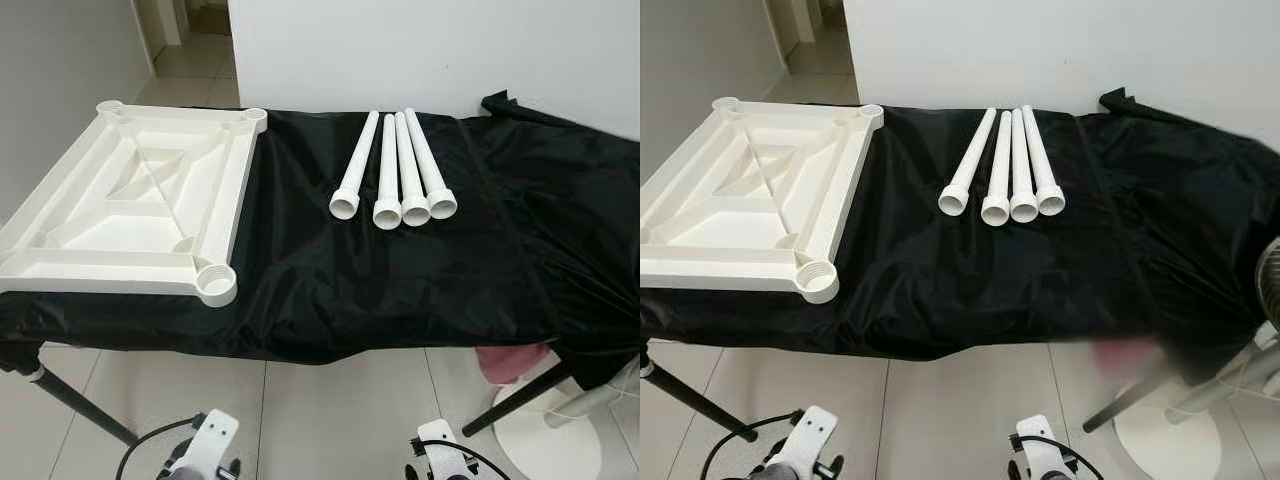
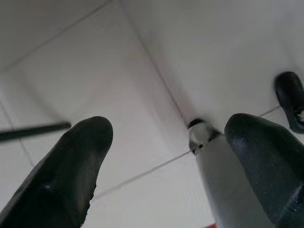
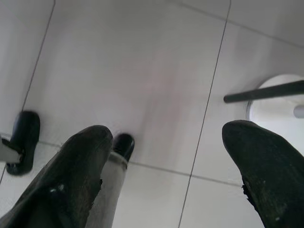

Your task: Building children table

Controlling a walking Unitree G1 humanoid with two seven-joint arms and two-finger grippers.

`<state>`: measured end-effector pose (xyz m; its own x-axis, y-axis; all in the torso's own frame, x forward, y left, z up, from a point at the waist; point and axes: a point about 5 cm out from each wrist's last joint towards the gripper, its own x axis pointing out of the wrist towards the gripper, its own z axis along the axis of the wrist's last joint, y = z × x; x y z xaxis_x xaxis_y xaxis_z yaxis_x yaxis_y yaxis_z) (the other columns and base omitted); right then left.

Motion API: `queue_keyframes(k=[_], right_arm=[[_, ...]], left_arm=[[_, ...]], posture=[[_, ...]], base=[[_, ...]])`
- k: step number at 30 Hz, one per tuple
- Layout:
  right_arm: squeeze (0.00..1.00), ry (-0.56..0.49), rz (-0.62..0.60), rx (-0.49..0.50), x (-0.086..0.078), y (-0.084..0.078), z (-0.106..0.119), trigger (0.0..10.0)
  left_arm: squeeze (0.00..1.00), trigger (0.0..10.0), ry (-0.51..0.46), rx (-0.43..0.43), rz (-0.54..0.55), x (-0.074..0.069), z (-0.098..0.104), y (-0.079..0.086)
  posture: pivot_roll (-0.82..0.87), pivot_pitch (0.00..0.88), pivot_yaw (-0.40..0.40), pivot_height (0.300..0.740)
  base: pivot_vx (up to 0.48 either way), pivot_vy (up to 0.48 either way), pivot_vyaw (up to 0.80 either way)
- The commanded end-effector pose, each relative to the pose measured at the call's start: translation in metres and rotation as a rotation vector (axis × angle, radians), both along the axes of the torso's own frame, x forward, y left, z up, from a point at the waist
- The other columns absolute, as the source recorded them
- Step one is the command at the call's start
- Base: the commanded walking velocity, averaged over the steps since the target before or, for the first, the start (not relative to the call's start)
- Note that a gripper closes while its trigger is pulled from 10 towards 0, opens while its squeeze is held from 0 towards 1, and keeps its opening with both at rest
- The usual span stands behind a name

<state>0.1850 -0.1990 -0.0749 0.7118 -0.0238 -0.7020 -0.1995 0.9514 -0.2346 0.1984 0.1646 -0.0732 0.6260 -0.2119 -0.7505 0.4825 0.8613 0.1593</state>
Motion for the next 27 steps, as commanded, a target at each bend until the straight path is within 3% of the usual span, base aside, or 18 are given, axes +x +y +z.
queue_keyframes(k=[1,9,10,14,16,17,20,22,24,27], right_arm=[[0.00,-0.013,0.012,-0.005,0.000,-0.003,0.001,10.0],[0.00,-0.087,0.121,-0.017,0.011,0.001,0.010,10.0],[0.00,-0.146,0.143,0.040,0.019,0.004,0.017,10.0],[0.00,-0.163,0.151,0.064,0.022,0.005,0.020,10.0],[0.00,-0.185,0.255,0.085,0.025,0.008,0.025,10.0],[0.00,-0.193,0.367,0.061,0.025,0.011,0.027,10.0],[0.00,-0.200,0.476,0.077,0.024,0.012,0.031,10.0],[0.00,-0.200,0.476,0.077,0.024,0.012,0.031,10.0],[0.00,-0.199,0.524,0.152,0.028,0.014,0.036,10.0],[0.00,-0.195,0.550,0.172,0.030,0.016,0.038,10.0]], left_arm=[[0.00,10.0,-0.007,0.003,-0.035,-0.001,0.001,0.003],[0.00,10.0,-0.077,-0.079,-0.069,0.010,0.011,0.001],[0.00,10.0,-0.102,-0.147,-0.103,0.015,0.017,-0.003],[0.00,10.0,-0.106,-0.171,-0.118,0.016,0.019,-0.004],[0.00,10.0,-0.144,-0.245,-0.173,0.020,0.026,-0.010],[0.00,10.0,-0.168,-0.257,-0.202,0.022,0.030,-0.010],[0.00,10.0,-0.205,-0.278,-0.255,0.024,0.037,-0.010],[0.00,10.0,-0.205,-0.278,-0.255,0.024,0.037,-0.010],[0.00,10.0,-0.199,-0.345,-0.346,0.020,0.042,-0.012],[0.00,10.0,-0.190,-0.364,-0.384,0.017,0.044,-0.013]], posture=[[0.00,0.000,0.029,0.740],[0.00,0.000,0.031,0.740],[0.00,0.010,0.028,0.740],[0.00,0.010,0.028,0.740],[0.00,0.016,0.023,0.740],[0.01,0.018,0.020,0.740],[0.01,0.018,0.020,0.740],[0.01,0.018,0.020,0.740],[0.00,0.020,0.020,0.740],[0.00,0.023,0.020,0.740]], base=[[0.000,0.000,0.00],[0.000,0.000,0.00],[0.000,0.000,0.00],[0.000,0.000,0.00],[0.000,0.000,0.00],[0.000,0.000,0.00],[0.000,0.000,0.00],[0.000,0.000,0.00],[0.000,0.000,0.00],[0.000,0.000,0.00]])
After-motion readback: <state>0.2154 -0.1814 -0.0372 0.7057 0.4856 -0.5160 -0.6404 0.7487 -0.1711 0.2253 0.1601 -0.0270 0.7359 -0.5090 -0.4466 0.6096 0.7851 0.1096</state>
